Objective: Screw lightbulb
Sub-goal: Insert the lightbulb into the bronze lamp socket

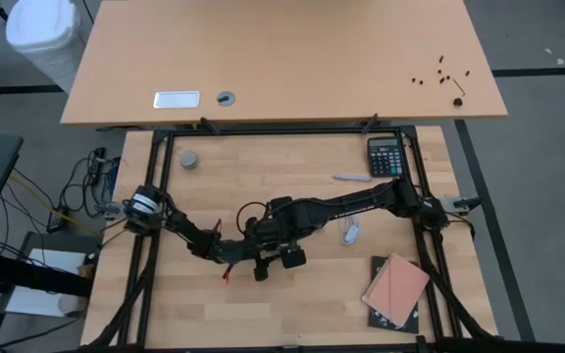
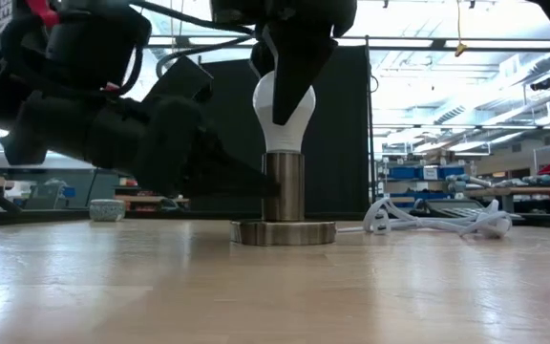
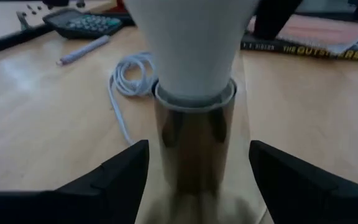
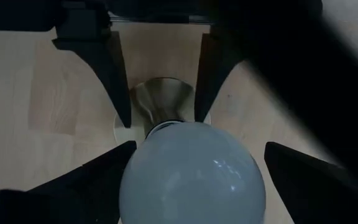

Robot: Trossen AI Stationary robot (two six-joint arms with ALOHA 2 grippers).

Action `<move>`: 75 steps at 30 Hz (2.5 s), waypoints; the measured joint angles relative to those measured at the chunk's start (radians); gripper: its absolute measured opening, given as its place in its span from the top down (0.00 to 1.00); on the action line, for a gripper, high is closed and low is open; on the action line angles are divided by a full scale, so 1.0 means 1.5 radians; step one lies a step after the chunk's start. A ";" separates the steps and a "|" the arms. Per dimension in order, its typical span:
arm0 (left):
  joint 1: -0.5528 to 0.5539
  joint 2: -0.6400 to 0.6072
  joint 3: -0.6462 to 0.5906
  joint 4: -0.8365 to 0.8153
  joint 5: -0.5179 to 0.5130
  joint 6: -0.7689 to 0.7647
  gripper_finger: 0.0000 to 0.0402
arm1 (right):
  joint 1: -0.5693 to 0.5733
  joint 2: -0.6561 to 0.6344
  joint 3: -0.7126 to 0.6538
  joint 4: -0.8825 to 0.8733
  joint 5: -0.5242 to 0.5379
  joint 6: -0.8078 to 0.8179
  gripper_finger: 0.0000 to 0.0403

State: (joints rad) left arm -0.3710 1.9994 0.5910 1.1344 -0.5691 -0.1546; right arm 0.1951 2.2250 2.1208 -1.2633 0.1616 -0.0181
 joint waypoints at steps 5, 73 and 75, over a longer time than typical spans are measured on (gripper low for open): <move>0.000 0.024 0.001 0.060 -0.007 0.022 0.30 | 0.005 0.000 0.000 0.006 0.000 -0.001 0.10; 0.002 0.100 0.051 0.078 -0.034 0.030 0.52 | 0.025 0.000 0.000 0.018 0.000 -0.439 0.22; 0.002 0.100 0.051 0.078 -0.034 0.030 0.52 | 0.025 0.000 0.000 0.018 0.000 -0.439 0.24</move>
State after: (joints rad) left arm -0.3683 2.1494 0.6674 1.2515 -0.6201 -0.1093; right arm 0.2325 2.2250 2.1208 -1.2369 0.1616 -0.6765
